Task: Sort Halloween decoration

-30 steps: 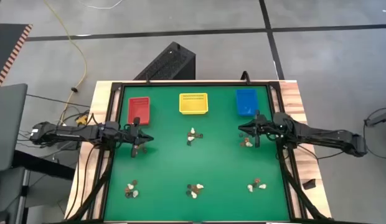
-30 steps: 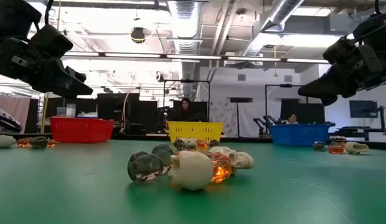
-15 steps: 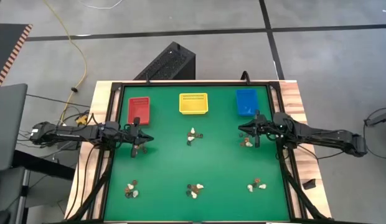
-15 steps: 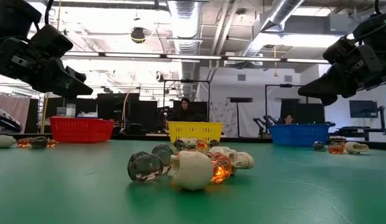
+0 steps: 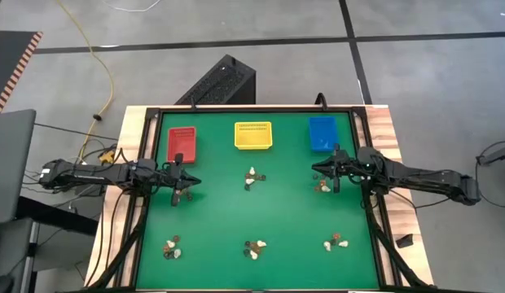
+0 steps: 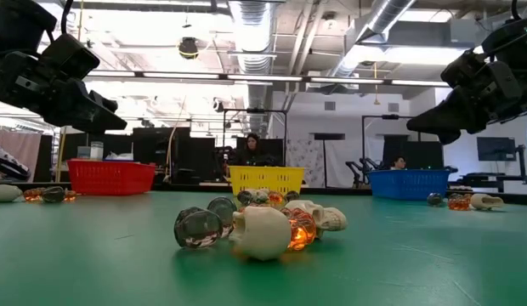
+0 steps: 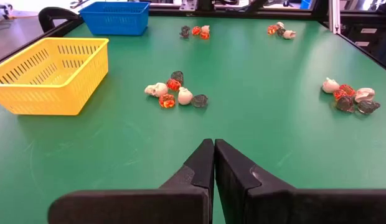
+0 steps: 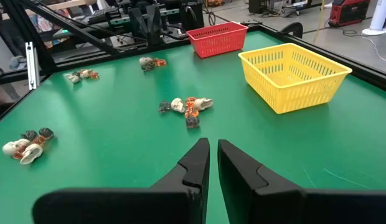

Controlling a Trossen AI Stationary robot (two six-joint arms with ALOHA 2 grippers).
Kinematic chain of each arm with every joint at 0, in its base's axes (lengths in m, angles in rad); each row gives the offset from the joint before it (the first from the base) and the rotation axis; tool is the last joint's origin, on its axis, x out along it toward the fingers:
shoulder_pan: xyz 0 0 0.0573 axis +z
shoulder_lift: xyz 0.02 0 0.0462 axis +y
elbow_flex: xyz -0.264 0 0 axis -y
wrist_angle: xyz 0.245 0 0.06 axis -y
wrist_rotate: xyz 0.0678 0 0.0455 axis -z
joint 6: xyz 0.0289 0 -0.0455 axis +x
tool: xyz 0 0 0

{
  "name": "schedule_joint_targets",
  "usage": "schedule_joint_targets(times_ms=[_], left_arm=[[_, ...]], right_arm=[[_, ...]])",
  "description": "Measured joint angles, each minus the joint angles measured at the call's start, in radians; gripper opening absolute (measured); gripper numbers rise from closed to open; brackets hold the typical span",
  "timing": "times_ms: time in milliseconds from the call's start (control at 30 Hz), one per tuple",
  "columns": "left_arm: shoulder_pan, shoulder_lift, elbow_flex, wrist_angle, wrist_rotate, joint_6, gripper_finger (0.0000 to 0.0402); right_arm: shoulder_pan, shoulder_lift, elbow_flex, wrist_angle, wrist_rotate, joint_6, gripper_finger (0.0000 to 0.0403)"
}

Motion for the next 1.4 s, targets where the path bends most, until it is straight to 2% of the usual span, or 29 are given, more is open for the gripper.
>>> schedule_joint_targets(times_ms=[833, 967, 1133, 1200, 1300, 1400], left_arm=[[0.0, 0.0, -0.001, 0.022, -0.015, 0.002, 0.0], [0.0, 0.0, -0.002, 0.227, -0.063, 0.001, 0.0], [0.0, 0.006, -0.001, 0.518, -0.063, 0.018, 0.0], [0.0, 0.026, 0.0, 0.6, -0.039, 0.074, 0.0], [0.0, 0.092, 0.013, 0.645, -0.037, 0.14, 0.0], [0.003, 0.215, 0.062, 0.639, -0.116, 0.188, 0.0]], right_arm=[[0.0, 0.0, 0.0, 0.0, 0.0, 0.0, 0.0066], [0.0, 0.0, 0.0, 0.0, 0.0, 0.0, 0.0066], [-0.002, 0.0, 0.0, 0.022, 0.001, 0.0, 0.0066], [-0.001, 0.0, 0.0, 0.071, 0.0, 0.007, 0.0066], [-0.001, 0.0, 0.001, 0.148, 0.02, -0.005, 0.0066], [-0.002, -0.001, 0.005, 0.255, 0.069, 0.0, 0.0066]])
